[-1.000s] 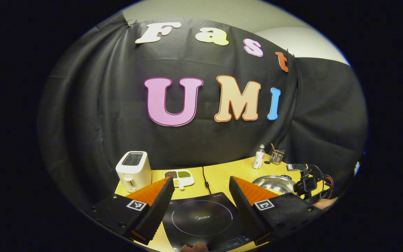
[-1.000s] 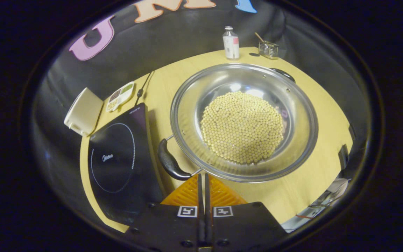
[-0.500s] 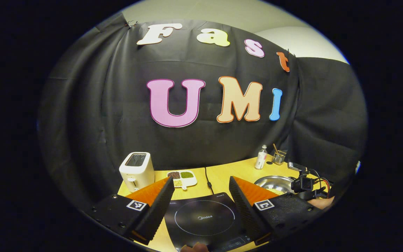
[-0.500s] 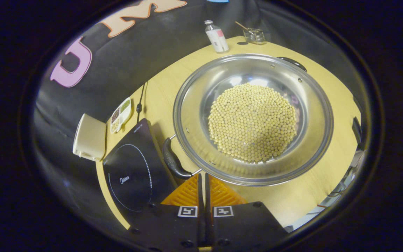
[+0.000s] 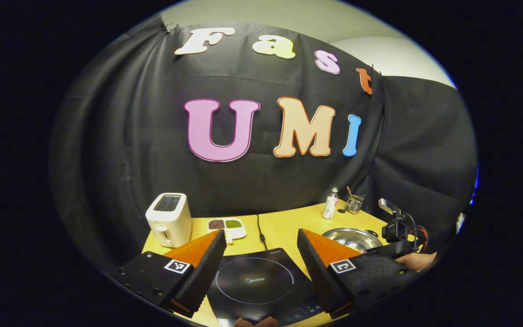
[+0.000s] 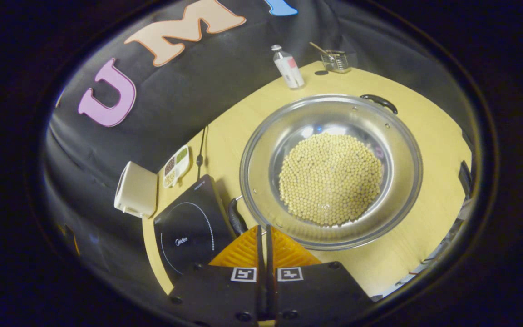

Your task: First push the handle of the pot to place it horizontally, then grasp the pot with both hands and set it on the induction cooktop.

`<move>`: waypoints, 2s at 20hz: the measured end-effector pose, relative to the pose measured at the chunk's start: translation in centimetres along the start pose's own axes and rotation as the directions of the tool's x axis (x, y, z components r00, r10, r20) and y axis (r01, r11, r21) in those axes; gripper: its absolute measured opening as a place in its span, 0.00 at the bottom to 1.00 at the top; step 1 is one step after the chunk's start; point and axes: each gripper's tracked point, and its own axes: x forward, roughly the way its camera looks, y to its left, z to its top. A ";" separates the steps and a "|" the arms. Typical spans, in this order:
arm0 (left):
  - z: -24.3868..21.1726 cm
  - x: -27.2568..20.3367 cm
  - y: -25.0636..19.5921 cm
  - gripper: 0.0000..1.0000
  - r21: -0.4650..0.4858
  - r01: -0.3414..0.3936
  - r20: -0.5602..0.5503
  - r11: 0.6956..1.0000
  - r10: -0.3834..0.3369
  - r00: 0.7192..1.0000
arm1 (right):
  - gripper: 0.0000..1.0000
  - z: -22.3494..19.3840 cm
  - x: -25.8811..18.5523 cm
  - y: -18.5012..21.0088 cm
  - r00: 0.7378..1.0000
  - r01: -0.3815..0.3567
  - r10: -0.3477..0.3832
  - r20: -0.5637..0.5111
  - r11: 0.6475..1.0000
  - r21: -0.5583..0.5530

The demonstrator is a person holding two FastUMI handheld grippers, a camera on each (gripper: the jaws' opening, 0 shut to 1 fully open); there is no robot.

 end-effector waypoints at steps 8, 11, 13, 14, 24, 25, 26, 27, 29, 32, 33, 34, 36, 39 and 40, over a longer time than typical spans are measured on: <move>-3.1 1.8 -5.7 0.95 -0.099 0.074 -0.112 0.992 -0.085 0.990 | 0.05 6.1 -1.9 -6.5 0.991 0.081 -0.064 0.120 0.986 -0.148; -5.2 3.1 -7.8 0.95 -0.145 0.042 -0.184 0.988 -0.069 0.980 | 0.05 8.4 -1.6 -8.2 0.992 0.056 -0.031 0.122 0.977 -0.207; -5.9 4.0 -8.4 0.95 -0.128 -0.017 -0.216 0.992 -0.011 0.976 | 0.17 10.3 -1.4 -9.4 0.992 0.043 -0.009 0.124 0.960 -0.278; -6.3 4.5 -8.7 0.95 -0.110 -0.052 -0.235 0.993 0.025 0.972 | 0.33 10.9 -1.2 -10.0 0.993 0.043 -0.006 0.117 0.946 -0.321; -11.7 9.1 -14.5 0.94 -0.225 -0.210 -0.388 0.952 0.110 0.915 | 0.88 18.4 2.3 -14.9 0.988 0.013 0.078 0.133 0.819 -0.574; -12.4 9.6 -14.7 0.95 -0.232 -0.225 -0.409 0.946 0.115 0.905 | 0.92 18.9 2.6 -15.6 0.988 0.016 0.077 0.134 0.813 -0.582; -13.2 10.0 -14.7 0.96 -0.225 -0.241 -0.432 0.944 0.125 0.893 | 0.96 19.1 2.9 -16.2 0.989 0.016 0.075 0.130 0.809 -0.587; -14.0 10.3 -14.8 0.96 -0.216 -0.252 -0.450 0.943 0.133 0.883 | 0.94 19.3 3.3 -16.7 0.990 0.014 0.071 0.122 0.808 -0.589; -15.6 11.0 -15.0 0.96 -0.203 -0.263 -0.485 0.943 0.136 0.864 | 0.96 19.5 4.3 -17.5 0.993 0.010 0.064 0.104 0.807 -0.591; -17.8 12.4 -15.1 0.96 -0.203 -0.287 -0.535 0.936 0.139 0.833 | 0.95 19.2 5.8 -18.3 0.996 -0.010 0.058 0.065 0.813 -0.582; -18.8 12.6 -14.9 0.96 -0.202 -0.303 -0.559 0.931 0.145 0.817 | 0.94 19.1 6.3 -18.7 0.997 -0.014 0.052 0.048 0.812 -0.583; -19.7 12.8 -14.7 0.97 -0.196 -0.323 -0.581 0.926 0.156 0.799 | 0.94 18.8 6.9 -19.1 0.998 -0.020 0.046 0.030 0.813 -0.582; -21.2 13.6 -13.6 0.96 -0.176 -0.356 -0.612 0.918 0.181 0.770 | 0.97 18.5 7.8 -19.8 0.999 -0.027 0.033 0.001 0.818 -0.574; -23.6 14.3 -13.4 0.97 -0.188 -0.368 -0.664 0.910 0.158 0.731 | 0.94 17.6 8.8 -20.2 0.998 -0.053 0.031 -0.049 0.836 -0.546; -24.2 14.5 -13.6 0.97 -0.205 -0.368 -0.677 0.907 0.140 0.722 | 0.93 17.3 9.1 -20.2 0.997 -0.061 0.031 -0.064 0.841 -0.538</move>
